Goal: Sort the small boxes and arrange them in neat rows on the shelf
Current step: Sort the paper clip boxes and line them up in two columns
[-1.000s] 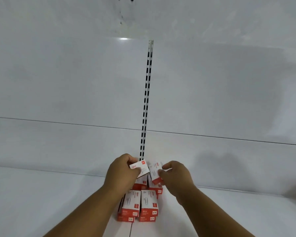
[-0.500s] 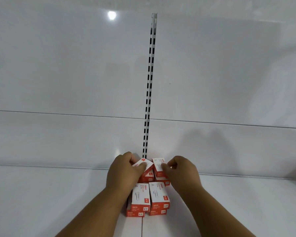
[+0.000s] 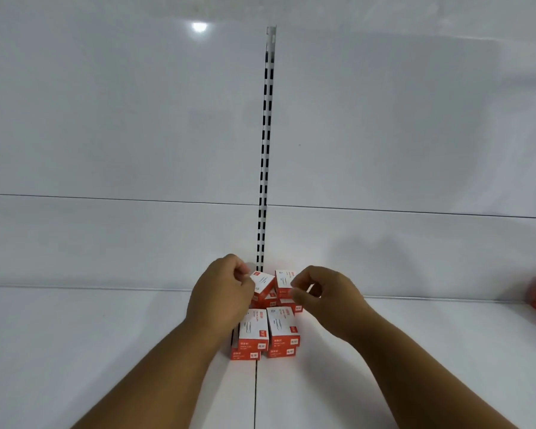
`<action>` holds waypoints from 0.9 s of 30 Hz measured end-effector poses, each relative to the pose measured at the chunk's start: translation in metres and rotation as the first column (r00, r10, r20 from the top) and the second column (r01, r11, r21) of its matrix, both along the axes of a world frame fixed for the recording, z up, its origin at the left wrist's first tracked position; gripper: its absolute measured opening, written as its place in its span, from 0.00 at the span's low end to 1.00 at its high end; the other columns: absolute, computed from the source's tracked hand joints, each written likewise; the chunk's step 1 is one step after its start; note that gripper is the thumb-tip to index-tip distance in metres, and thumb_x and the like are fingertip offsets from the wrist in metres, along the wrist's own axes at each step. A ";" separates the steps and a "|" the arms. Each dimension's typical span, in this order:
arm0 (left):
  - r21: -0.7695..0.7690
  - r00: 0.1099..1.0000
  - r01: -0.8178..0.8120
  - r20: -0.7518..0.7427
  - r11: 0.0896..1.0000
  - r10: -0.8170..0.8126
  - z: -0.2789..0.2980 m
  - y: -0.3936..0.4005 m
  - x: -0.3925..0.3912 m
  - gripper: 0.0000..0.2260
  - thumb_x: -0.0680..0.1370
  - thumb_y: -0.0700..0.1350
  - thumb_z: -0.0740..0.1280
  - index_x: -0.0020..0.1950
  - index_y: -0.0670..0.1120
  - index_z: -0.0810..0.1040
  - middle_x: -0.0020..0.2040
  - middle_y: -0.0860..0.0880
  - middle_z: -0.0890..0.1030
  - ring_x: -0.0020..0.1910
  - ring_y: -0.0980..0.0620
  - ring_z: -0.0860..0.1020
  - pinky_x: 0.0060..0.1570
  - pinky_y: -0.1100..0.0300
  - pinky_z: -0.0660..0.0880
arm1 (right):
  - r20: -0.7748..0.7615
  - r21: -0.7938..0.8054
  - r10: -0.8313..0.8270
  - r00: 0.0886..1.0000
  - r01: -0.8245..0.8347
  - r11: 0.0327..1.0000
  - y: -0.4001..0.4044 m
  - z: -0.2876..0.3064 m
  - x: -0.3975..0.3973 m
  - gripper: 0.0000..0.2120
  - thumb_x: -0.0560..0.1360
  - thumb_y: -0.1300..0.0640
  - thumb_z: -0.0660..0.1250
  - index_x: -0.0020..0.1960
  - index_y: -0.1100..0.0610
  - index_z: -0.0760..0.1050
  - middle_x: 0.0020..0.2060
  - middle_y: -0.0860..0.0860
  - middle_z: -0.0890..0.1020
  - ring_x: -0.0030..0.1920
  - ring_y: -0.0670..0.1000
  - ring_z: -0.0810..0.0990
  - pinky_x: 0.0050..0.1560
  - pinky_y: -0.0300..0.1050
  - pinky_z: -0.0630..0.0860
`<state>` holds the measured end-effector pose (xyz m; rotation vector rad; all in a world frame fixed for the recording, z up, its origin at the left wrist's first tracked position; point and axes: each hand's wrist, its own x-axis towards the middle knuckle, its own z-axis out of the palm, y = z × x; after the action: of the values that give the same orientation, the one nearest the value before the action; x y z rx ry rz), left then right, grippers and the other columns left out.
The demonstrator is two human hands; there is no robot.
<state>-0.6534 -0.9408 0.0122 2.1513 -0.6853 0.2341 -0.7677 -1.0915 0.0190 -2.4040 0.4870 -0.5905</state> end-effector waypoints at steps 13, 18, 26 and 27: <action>0.486 0.963 0.241 -0.010 0.840 -0.270 0.004 0.041 -0.030 0.27 0.71 0.62 0.71 0.69 0.58 0.72 0.64 0.55 0.75 0.60 0.55 0.76 0.57 0.59 0.75 | -0.477 -0.042 0.121 0.871 -0.160 0.986 0.016 0.001 -0.019 0.32 0.75 0.45 0.70 0.75 0.45 0.62 0.63 0.49 0.76 0.55 0.48 0.76 0.56 0.42 0.74; 0.374 0.934 0.347 -0.059 0.860 -0.351 0.001 0.042 -0.029 0.29 0.67 0.58 0.77 0.66 0.59 0.73 0.59 0.57 0.76 0.57 0.56 0.77 0.54 0.62 0.76 | -0.405 0.118 0.141 0.903 -0.101 0.988 0.021 0.003 -0.016 0.28 0.70 0.48 0.76 0.64 0.46 0.65 0.54 0.45 0.75 0.51 0.48 0.77 0.48 0.40 0.78; 0.003 0.928 0.365 -0.084 0.931 -0.364 0.004 0.032 -0.044 0.32 0.67 0.48 0.80 0.60 0.64 0.63 0.54 0.62 0.69 0.48 0.66 0.72 0.35 0.70 0.75 | 0.215 0.720 0.078 0.974 -0.211 0.661 0.006 -0.006 -0.055 0.33 0.66 0.71 0.77 0.64 0.51 0.69 0.53 0.58 0.82 0.46 0.60 0.84 0.46 0.52 0.83; -0.046 0.918 0.377 -0.115 0.925 -0.380 0.006 0.028 -0.049 0.33 0.68 0.47 0.80 0.60 0.65 0.62 0.52 0.64 0.71 0.47 0.66 0.73 0.35 0.70 0.76 | 0.295 0.777 0.073 0.953 -0.284 0.562 0.002 -0.008 -0.063 0.31 0.67 0.71 0.76 0.65 0.54 0.69 0.52 0.60 0.83 0.45 0.61 0.84 0.45 0.51 0.82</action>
<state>-0.7023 -0.9126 0.0177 1.9443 -1.0028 -0.0965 -0.8307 -1.0890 0.0114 -1.4324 0.2986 -0.4087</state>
